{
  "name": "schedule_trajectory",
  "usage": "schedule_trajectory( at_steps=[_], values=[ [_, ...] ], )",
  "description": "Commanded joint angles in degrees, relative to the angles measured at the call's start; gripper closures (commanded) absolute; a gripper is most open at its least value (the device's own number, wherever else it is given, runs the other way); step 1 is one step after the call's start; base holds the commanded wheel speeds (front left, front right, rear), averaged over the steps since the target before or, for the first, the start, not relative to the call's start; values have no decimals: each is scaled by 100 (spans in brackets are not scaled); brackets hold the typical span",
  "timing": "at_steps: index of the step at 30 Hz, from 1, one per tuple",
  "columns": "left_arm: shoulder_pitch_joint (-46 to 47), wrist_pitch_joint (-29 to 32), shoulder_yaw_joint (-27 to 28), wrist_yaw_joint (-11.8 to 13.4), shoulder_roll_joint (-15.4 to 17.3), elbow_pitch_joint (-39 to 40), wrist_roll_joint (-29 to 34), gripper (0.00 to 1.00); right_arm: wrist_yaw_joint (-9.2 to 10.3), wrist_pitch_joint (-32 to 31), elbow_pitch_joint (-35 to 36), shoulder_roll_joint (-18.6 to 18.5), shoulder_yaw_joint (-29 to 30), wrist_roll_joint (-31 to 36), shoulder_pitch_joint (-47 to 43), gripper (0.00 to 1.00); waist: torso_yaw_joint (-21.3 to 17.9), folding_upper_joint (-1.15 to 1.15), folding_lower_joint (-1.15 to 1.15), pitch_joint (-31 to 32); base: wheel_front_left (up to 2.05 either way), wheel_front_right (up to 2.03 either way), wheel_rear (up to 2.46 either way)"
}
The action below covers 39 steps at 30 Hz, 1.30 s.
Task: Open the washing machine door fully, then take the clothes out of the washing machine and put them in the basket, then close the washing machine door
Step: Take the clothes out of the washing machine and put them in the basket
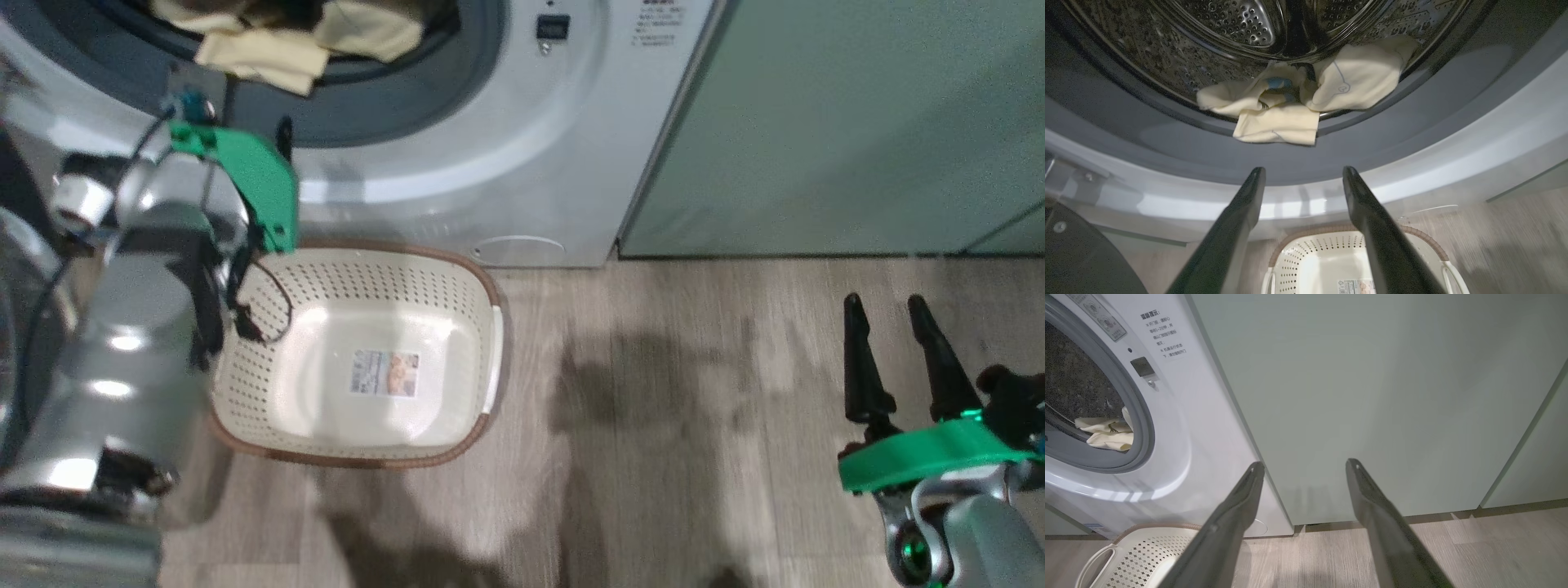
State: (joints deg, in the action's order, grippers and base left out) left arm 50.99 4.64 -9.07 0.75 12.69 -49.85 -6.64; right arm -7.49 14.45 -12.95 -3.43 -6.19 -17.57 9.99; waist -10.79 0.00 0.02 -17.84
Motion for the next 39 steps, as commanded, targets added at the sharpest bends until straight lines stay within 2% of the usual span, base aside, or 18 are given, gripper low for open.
schedule_trajectory(
  at_steps=[1, 8, 18, 30, 39],
  values=[
    [360, 66, 127, 41, 331, 78, 57, 0, 0, 55, 194, 2, -137, -43, 196, 0, -175, 0, -2, -229, 0, 0, 0],
    [1141, 523, 10, -97, 606, -183, 139, 0, 0, 55, 241, 39, -168, -87, 415, 0, -324, 0, -2, -686, 0, 0, 0],
    [2155, 1251, -260, -341, 716, -191, 249, 0, 0, 55, 307, 54, -254, -293, 760, 0, -357, 0, -2, -1334, 0, 0, 0],
    [2620, 1700, -509, -507, 775, -271, 292, 0, 0, 55, 331, 55, -331, -447, 1050, 0, -418, 0, -2, -1783, 0, 0, 0],
    [2945, 1890, -814, -471, 928, -445, 547, 0, 0, 55, 346, 55, -396, -507, 1246, 0, -450, 0, -2, -2105, 0, 0, 0]
  ],
)
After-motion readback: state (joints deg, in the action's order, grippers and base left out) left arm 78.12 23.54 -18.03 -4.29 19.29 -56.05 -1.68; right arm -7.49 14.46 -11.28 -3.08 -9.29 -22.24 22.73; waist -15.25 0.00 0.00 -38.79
